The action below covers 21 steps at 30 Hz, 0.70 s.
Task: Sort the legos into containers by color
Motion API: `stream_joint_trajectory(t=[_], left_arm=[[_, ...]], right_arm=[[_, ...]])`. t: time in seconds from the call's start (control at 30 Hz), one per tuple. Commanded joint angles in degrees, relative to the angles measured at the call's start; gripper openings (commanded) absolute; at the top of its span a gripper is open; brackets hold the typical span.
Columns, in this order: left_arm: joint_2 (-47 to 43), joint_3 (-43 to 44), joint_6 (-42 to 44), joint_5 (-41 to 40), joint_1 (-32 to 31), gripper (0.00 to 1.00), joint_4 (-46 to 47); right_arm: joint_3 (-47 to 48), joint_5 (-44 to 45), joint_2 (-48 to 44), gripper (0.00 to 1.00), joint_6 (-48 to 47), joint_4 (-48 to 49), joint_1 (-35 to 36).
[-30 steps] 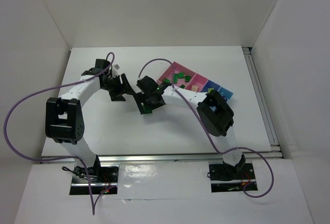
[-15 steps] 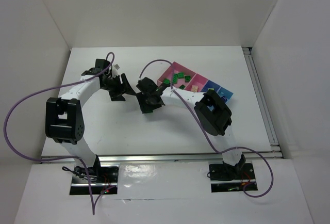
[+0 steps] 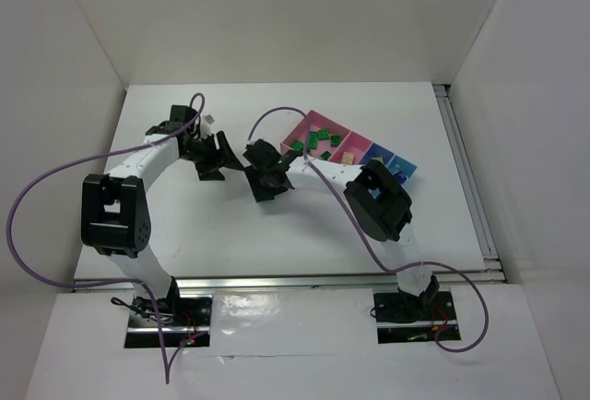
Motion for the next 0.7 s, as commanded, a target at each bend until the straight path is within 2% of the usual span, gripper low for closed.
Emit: stream_joint_trajectory(t=[0.0,0.17,0.3,0.4,0.67], left_arm=[[0.99,0.76,1.63,3.72,0.15,0.73,0.30],[2.75,1.38,3.04,11.71,0.15,0.78,1.35],[4.24,1.38,3.65,22.42,0.15,0.82,3.55],[4.25,0.07,3.65,30.14,0.15,0.86,7.93],[4.25,0.59,8.14,41.69,-2.75,0.88,9.35]], right_arm=[[-1.07,0.73,-3.50,0.40,-2.95,2.54,0.05],[-9.06,-6.47,-12.02,0.36,-8.13,7.99,-1.26],[-13.81,-13.06,-17.91,0.34,-10.24,10.81,-2.41],[-16.89,-14.47,-21.96,0.34,-10.25,13.35,-3.72],[-16.90,-18.88,-24.34,0.34,-10.78,12.13,-4.87]])
